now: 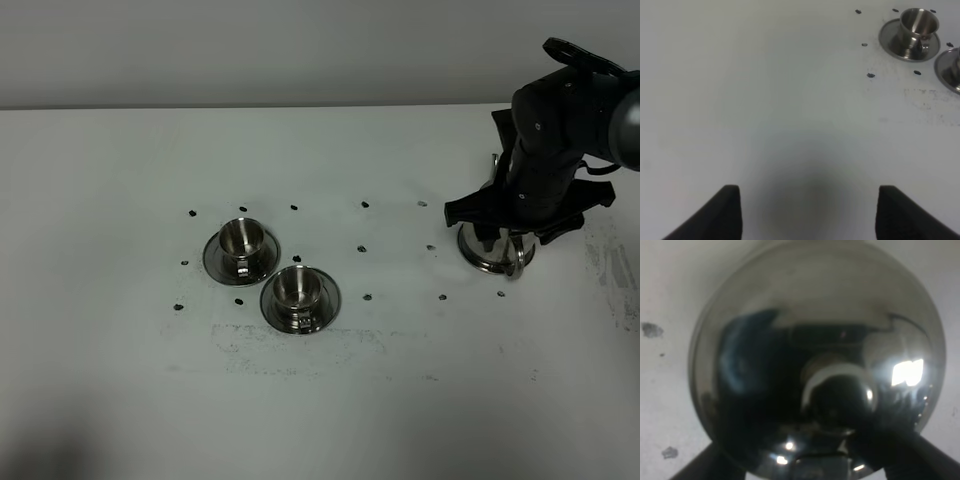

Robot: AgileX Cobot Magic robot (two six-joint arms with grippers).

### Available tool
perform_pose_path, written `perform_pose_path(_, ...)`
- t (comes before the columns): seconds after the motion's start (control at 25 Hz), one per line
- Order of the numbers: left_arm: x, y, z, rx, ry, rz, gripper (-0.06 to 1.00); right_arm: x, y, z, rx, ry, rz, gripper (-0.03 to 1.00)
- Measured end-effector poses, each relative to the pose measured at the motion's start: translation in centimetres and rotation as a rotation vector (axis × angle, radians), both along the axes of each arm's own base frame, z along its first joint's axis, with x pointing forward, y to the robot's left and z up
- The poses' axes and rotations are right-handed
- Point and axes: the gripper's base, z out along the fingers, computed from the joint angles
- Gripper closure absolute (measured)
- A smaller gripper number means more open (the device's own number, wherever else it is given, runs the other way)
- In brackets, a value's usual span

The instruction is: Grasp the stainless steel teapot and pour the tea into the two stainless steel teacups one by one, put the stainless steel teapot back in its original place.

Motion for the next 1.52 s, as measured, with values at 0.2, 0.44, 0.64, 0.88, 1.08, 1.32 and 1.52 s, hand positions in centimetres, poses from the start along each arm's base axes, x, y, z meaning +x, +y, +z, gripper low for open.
perform_pose_path(0.2,0.0,0.0,0.0,0.0,0.0,0.0,0.37,0.0,-0.1,0.0,-0.002,0.0,-0.001,0.4)
perform_pose_path(0.44,0.0,0.0,0.0,0.0,0.0,0.0,0.37,0.1,-0.1,0.0,-0.004,-0.005,0.002,0.54)
perform_pose_path(0.64,0.0,0.0,0.0,0.0,0.0,0.0,0.37,0.3,-0.1,-0.2,-0.011,-0.014,0.058,0.75)
perform_pose_path(0.88,0.0,0.0,0.0,0.0,0.0,0.0,0.37,0.3,-0.1,-0.4,-0.024,-0.003,0.129,0.75)
perform_pose_path(1.08,0.0,0.0,0.0,0.0,0.0,0.0,0.37,0.3,-0.1,-0.2,-0.023,-0.01,0.141,0.75)
perform_pose_path(1.32,0.0,0.0,0.0,0.0,0.0,0.0,0.37,-0.3,-0.2,2.9,-0.02,-0.072,0.165,0.75)
perform_pose_path(1.52,0.0,0.0,0.0,0.0,0.0,0.0,0.37,-1.3,0.4,5.4,-0.026,-0.128,0.211,0.75)
